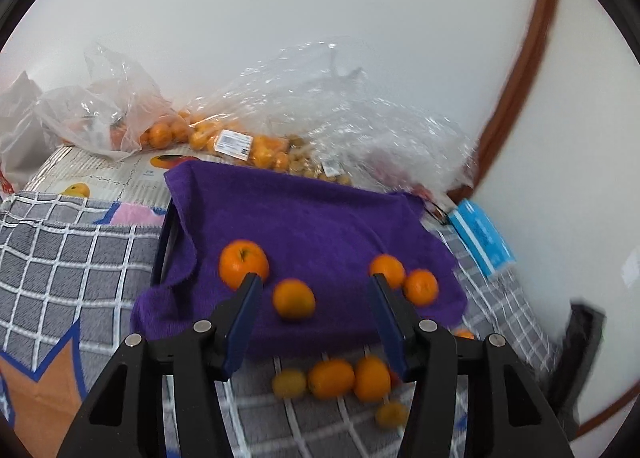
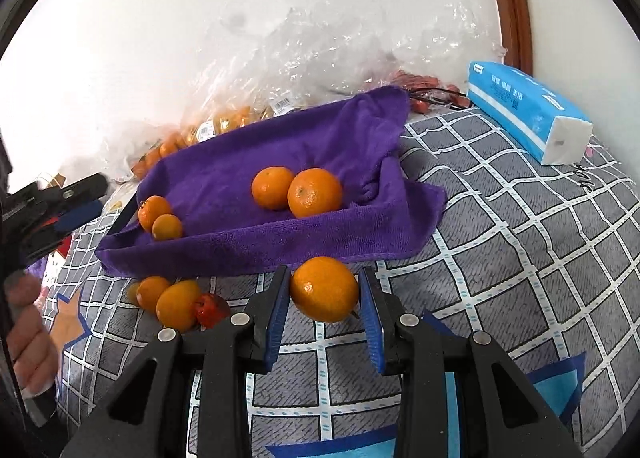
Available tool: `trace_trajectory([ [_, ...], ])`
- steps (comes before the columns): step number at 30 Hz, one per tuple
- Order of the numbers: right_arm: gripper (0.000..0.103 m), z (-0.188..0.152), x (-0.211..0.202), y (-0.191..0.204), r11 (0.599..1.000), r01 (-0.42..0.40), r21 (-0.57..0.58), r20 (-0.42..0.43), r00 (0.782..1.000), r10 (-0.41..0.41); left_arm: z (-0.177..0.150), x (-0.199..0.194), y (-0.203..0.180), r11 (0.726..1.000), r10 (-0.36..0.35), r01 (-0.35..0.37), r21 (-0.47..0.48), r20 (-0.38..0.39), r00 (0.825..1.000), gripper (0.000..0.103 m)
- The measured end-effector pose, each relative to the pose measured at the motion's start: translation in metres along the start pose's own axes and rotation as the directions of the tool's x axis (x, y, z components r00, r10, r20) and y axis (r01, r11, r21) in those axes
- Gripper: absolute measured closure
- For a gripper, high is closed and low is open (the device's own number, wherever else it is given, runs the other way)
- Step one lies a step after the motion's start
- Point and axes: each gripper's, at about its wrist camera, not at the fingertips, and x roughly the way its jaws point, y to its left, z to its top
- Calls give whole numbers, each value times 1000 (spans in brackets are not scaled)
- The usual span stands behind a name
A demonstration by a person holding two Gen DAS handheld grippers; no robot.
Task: Organize fruits
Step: 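Grasp a large orange with the right tool while the left tool grasps a yellow fruit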
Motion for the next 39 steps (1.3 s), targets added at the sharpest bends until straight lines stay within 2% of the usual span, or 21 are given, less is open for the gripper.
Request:
trace_trajectory([
  [3, 69, 0, 2, -2, 1000, 15, 11, -8, 1000, -15, -20, -3, 2, 999, 25, -24, 30, -46, 999, 51],
  [8, 68, 0, -1, -5, 1000, 20, 22, 4, 1000, -20, -40, 15, 18, 999, 51, -52, 0, -113, 992, 51],
  [10, 68, 0, 0, -4, 1000, 24, 19, -1, 1000, -24, -44, 21, 20, 997, 76, -75, 8, -116, 990, 55],
  [14, 68, 0, 0, -4, 999, 29, 23, 2, 1000, -30, -49, 32, 17, 997, 71, -68, 24, -153, 986, 57],
  [17, 68, 0, 1, -6, 999, 35, 30, -4, 999, -35, -52, 37, 13, 991, 121, -112, 68, -156, 980, 59],
  [21, 68, -1, 1, -6, 999, 31, 33, -6, 1000, -31, -52, 44, 9, 992, 114, -100, 81, -183, 977, 60],
  [27, 68, 0, 3, -5, 999, 26, 24, -10, 1000, -26, -53, 44, 6, 992, 108, -92, 91, -184, 977, 63],
  [28, 68, 0, 3, -5, 999, 26, 24, -12, 1000, -26, -52, 45, 6, 992, 106, -90, 89, -184, 977, 65],
  [31, 68, 1, 3, -6, 999, 22, 27, -11, 1000, -22, -53, 46, 3, 993, 79, -61, 98, -195, 978, 79],
  [39, 68, 0, -2, -5, 999, 24, 26, 10, 1000, -24, -54, 36, 2, 995, 71, -59, 81, -164, 984, 79],
])
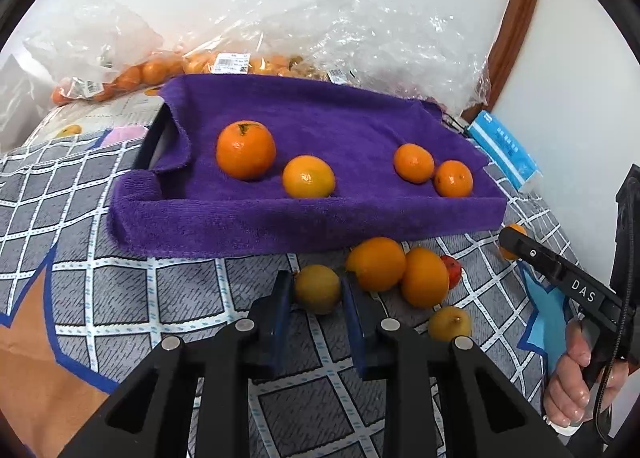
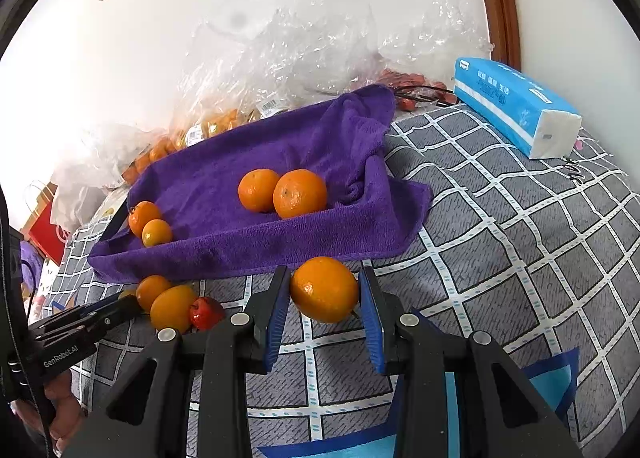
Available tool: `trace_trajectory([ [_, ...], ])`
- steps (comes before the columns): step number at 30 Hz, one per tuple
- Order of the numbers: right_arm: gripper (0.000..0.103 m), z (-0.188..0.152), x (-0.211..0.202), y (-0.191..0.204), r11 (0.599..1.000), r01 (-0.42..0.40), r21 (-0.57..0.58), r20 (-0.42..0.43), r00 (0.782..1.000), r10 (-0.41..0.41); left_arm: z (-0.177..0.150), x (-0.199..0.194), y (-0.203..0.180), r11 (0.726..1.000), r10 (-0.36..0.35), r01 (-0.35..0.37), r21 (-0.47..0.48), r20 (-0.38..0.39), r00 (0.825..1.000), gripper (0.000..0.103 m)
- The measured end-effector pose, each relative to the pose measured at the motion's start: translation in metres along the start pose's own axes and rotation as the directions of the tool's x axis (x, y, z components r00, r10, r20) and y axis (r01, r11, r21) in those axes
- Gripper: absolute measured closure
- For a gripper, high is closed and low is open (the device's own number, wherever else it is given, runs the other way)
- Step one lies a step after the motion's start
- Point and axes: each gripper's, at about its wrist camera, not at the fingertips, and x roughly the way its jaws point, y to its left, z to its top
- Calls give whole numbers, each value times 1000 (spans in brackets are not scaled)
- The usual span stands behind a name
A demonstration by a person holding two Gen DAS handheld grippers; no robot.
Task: Organize fruits
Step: 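Grasp a large orange with the right tool while the left tool grasps a yellow fruit, then lift both held fruits and carry them over the purple towel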
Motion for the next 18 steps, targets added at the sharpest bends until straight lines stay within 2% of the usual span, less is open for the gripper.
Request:
trace_trajectory([
  [18, 68, -1, -9, 6, 999, -8, -32, 38, 999, 9, -6, -21, 2, 1000, 19, -18, -15, 100, 995, 79],
])
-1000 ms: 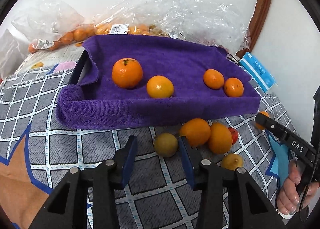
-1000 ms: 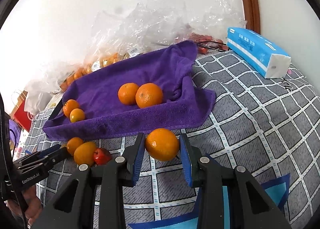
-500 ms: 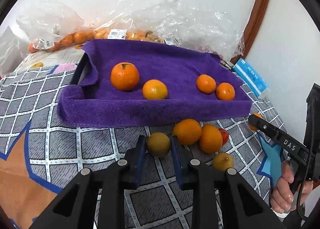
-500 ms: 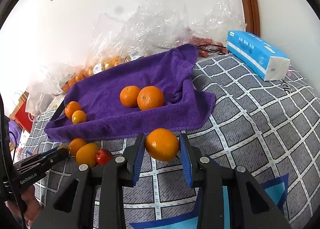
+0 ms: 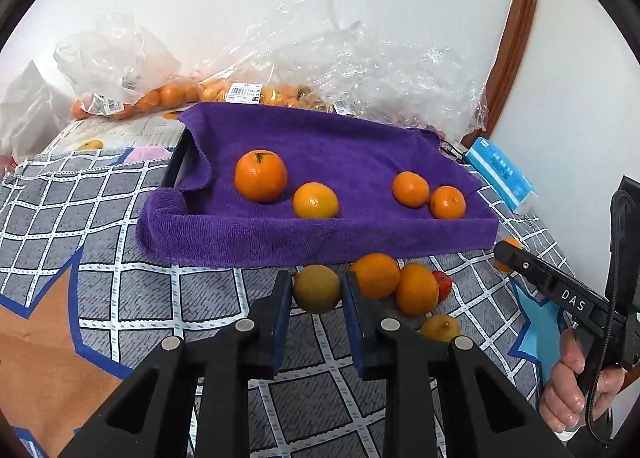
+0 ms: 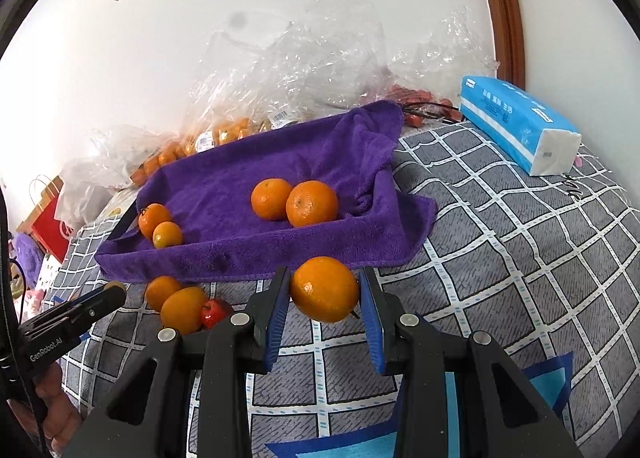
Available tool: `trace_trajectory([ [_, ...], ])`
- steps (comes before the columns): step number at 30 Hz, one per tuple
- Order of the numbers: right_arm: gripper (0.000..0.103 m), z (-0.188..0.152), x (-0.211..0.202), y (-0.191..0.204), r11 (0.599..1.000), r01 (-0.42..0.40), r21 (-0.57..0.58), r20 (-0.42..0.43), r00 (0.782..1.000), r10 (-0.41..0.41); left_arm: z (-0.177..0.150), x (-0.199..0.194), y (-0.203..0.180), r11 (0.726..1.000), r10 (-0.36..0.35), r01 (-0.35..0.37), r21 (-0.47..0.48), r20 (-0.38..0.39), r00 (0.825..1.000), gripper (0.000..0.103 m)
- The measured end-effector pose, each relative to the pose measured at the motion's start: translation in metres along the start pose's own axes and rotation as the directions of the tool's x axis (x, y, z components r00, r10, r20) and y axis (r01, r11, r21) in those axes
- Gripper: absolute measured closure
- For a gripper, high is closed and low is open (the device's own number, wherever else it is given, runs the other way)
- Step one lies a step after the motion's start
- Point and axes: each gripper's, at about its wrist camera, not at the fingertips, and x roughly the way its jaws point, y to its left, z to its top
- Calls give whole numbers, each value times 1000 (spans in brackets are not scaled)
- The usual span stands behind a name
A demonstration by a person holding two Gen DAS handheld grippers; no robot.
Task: Organize fruits
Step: 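Lift both held fruits and carry them over the purple towel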
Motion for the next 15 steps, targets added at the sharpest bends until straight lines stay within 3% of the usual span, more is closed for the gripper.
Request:
trace_trajectory([
  [15, 68, 0, -2, 5, 1000, -8, -23, 12, 1000, 8, -3, -7, -3, 1000, 12, -12, 0, 47, 999, 79],
])
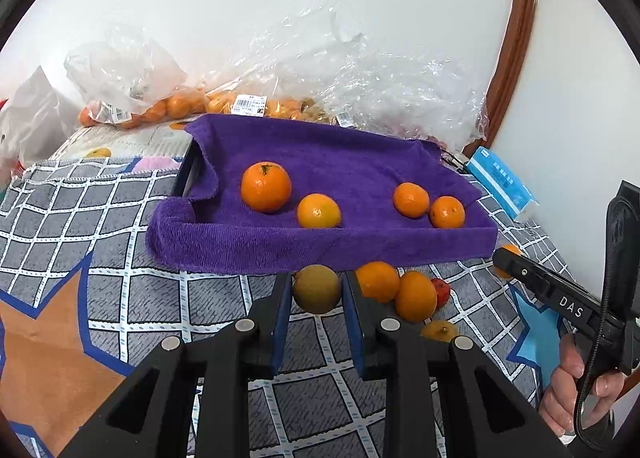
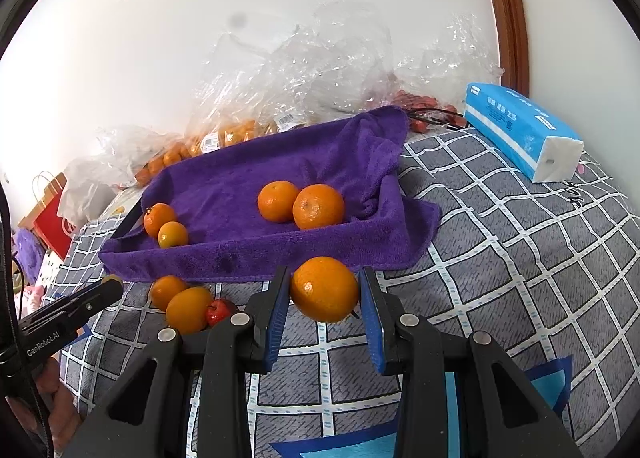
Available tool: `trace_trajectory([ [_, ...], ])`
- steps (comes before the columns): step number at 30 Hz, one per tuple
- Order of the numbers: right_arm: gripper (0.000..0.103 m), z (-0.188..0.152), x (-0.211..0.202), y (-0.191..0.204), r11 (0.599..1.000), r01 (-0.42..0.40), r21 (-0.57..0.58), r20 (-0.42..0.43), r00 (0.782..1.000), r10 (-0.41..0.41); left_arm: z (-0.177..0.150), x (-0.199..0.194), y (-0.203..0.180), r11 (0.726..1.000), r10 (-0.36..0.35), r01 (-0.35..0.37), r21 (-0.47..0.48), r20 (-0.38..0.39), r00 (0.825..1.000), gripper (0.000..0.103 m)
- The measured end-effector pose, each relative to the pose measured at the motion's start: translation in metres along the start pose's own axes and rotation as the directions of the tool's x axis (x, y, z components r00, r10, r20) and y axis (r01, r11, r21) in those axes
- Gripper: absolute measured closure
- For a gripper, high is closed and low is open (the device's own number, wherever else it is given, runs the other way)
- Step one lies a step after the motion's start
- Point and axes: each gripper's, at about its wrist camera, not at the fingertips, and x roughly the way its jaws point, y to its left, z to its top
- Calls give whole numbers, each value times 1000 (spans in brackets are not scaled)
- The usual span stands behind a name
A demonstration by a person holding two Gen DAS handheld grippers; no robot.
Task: Organize fruits
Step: 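Lift both held fruits and carry them over the purple towel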
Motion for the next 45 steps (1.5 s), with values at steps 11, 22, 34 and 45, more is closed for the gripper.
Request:
trace_trajectory([
  [11, 68, -1, -8, 6, 1000, -3, -26, 38, 999, 4, -1, -10, -7, 999, 4, -6, 34, 46, 999, 79],
  [22, 68, -1, -16, 13, 998, -14, -65, 80, 997, 19, -1, -18, -3, 1000, -12, 12, 12, 83, 996, 79],
  [34, 68, -1, -20, 10, 998, -32, -47, 101, 994, 37, 2, -27, 5, 999, -6, 11, -33, 139, 990, 79],
  [45, 68, 3, -28, 6, 998, -59, -5, 87, 994, 59, 13, -39, 16, 996, 36, -28, -84, 103, 994, 79],
])
